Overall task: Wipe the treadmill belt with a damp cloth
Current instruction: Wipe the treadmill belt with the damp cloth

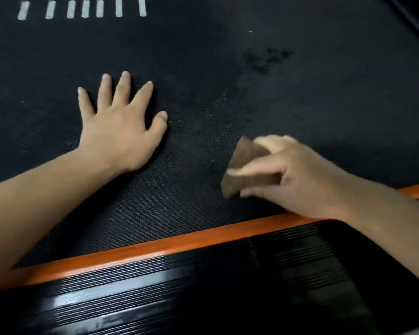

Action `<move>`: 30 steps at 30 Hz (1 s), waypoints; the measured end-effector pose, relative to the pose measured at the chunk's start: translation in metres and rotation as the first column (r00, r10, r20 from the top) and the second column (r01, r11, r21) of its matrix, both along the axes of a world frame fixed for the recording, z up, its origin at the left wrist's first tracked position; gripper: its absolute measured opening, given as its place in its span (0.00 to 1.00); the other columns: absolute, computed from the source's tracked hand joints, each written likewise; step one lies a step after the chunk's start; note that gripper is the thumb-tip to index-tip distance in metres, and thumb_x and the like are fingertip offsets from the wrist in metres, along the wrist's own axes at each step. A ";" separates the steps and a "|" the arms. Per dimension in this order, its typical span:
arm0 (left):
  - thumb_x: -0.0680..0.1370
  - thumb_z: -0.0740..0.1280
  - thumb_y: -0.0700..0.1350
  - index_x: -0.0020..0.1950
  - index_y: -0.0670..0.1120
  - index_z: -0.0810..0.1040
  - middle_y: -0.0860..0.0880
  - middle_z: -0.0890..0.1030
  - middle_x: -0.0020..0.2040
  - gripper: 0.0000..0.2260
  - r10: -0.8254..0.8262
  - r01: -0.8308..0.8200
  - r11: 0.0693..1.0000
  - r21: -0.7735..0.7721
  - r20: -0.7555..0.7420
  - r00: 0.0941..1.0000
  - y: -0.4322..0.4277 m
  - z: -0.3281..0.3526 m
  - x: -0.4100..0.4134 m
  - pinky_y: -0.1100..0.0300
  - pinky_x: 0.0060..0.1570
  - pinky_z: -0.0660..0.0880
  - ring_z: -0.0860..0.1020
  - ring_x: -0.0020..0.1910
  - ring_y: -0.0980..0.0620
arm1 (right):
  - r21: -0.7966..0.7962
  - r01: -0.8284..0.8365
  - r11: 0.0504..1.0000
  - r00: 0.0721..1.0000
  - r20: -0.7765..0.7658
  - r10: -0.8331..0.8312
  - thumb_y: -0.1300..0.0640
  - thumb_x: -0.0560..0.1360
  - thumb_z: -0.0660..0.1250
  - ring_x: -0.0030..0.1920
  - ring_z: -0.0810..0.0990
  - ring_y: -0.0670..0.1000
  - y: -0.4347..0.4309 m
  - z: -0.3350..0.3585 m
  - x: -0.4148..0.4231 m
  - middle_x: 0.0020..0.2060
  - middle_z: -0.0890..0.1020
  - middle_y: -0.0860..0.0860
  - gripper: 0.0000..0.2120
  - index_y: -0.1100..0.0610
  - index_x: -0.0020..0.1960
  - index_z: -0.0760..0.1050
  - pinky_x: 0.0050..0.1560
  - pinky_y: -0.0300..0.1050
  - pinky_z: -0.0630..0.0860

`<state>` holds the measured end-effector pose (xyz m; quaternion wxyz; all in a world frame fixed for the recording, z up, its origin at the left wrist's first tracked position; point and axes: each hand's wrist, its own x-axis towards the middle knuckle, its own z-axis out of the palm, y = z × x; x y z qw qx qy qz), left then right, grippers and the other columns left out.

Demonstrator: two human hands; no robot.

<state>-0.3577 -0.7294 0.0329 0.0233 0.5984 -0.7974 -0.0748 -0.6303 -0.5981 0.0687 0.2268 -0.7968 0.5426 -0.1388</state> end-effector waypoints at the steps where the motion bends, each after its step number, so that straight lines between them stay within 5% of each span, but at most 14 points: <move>1: 0.79 0.44 0.68 0.83 0.55 0.55 0.44 0.50 0.85 0.34 0.016 -0.016 1.000 0.023 -0.005 1.000 0.000 0.003 -0.002 0.30 0.77 0.40 0.44 0.83 0.39 | 0.028 -0.057 0.998 0.998 0.005 0.057 0.34 0.70 0.64 0.54 0.70 0.40 0.005 0.000 -0.001 0.50 0.76 0.40 0.20 0.35 0.59 0.81 0.59 0.34 0.64; 3: 0.81 0.47 0.67 0.82 0.55 0.57 0.44 0.50 0.85 0.31 0.074 -0.070 0.995 0.075 -0.055 0.996 -0.001 0.011 -0.010 0.29 0.76 0.38 0.44 0.83 0.40 | 0.011 -0.059 0.998 0.998 -0.022 0.059 0.34 0.71 0.66 0.53 0.71 0.42 0.000 0.000 -0.017 0.50 0.76 0.41 0.18 0.33 0.59 0.81 0.59 0.36 0.65; 8: 0.84 0.52 0.63 0.81 0.56 0.61 0.44 0.52 0.85 0.27 0.020 -0.009 0.998 0.066 -0.163 0.986 -0.015 0.019 -0.056 0.33 0.77 0.37 0.45 0.83 0.41 | -0.232 0.319 0.919 0.947 0.029 -0.321 0.47 0.74 0.74 0.56 0.79 0.52 -0.037 -0.008 -0.061 0.54 0.79 0.47 0.12 0.35 0.56 0.81 0.62 0.53 0.74; 11: 0.84 0.51 0.62 0.81 0.55 0.60 0.44 0.51 0.85 0.27 0.040 -0.032 0.998 0.053 -0.154 0.987 -0.029 0.010 -0.080 0.33 0.77 0.37 0.44 0.83 0.40 | -0.141 0.087 0.986 0.996 -0.018 -0.090 0.42 0.73 0.70 0.52 0.73 0.40 -0.006 -0.005 -0.034 0.50 0.77 0.43 0.13 0.35 0.58 0.81 0.58 0.46 0.73; 14: 0.84 0.48 0.63 0.82 0.55 0.58 0.44 0.50 0.85 0.28 0.060 -0.060 0.998 0.000 -0.099 0.993 -0.031 0.001 -0.087 0.31 0.76 0.37 0.43 0.83 0.39 | -0.079 -0.128 0.989 0.990 -0.073 0.122 0.37 0.76 0.66 0.48 0.69 0.41 0.000 -0.003 -0.027 0.45 0.75 0.42 0.17 0.39 0.61 0.82 0.51 0.41 0.67; 16: 0.84 0.48 0.63 0.83 0.55 0.56 0.44 0.50 0.85 0.28 0.050 -0.052 0.998 -0.021 -0.088 0.995 -0.028 -0.002 -0.087 0.31 0.77 0.37 0.43 0.83 0.40 | -0.205 -0.035 0.978 0.989 -0.147 0.004 0.37 0.76 0.64 0.47 0.74 0.50 -0.035 -0.006 -0.044 0.45 0.77 0.49 0.18 0.41 0.60 0.82 0.51 0.51 0.71; 19: 0.84 0.47 0.62 0.83 0.55 0.55 0.44 0.49 0.85 0.28 0.043 -0.044 0.999 -0.007 -0.085 0.995 -0.027 -0.002 -0.085 0.33 0.77 0.37 0.42 0.83 0.40 | -0.301 0.329 0.895 0.924 -0.092 -0.370 0.41 0.76 0.66 0.50 0.78 0.61 -0.089 -0.011 -0.065 0.48 0.79 0.56 0.15 0.46 0.56 0.84 0.54 0.58 0.76; 21: 0.84 0.47 0.62 0.83 0.55 0.55 0.45 0.49 0.85 0.28 0.044 -0.046 0.999 -0.016 -0.091 0.995 -0.027 -0.003 -0.086 0.33 0.77 0.37 0.42 0.83 0.41 | -0.309 0.342 0.887 0.918 -0.092 -0.386 0.42 0.76 0.68 0.51 0.78 0.59 -0.088 -0.018 -0.050 0.50 0.79 0.54 0.13 0.44 0.57 0.84 0.55 0.56 0.75; 26: 0.84 0.47 0.60 0.83 0.55 0.56 0.45 0.50 0.85 0.27 0.048 -0.052 0.998 -0.034 -0.101 0.994 -0.026 -0.003 -0.085 0.33 0.78 0.38 0.43 0.83 0.41 | -0.225 0.079 0.971 0.990 -0.092 -0.102 0.38 0.76 0.66 0.47 0.74 0.52 -0.067 -0.012 -0.022 0.46 0.77 0.50 0.13 0.41 0.56 0.83 0.52 0.51 0.73; 30: 0.85 0.46 0.60 0.83 0.56 0.54 0.46 0.49 0.85 0.26 0.051 -0.052 0.999 -0.013 -0.083 0.995 -0.027 -0.002 -0.086 0.34 0.78 0.38 0.43 0.83 0.42 | -0.333 0.400 0.854 0.894 -0.064 -0.444 0.39 0.76 0.66 0.49 0.79 0.61 -0.155 -0.008 -0.061 0.46 0.79 0.54 0.13 0.46 0.47 0.83 0.50 0.51 0.75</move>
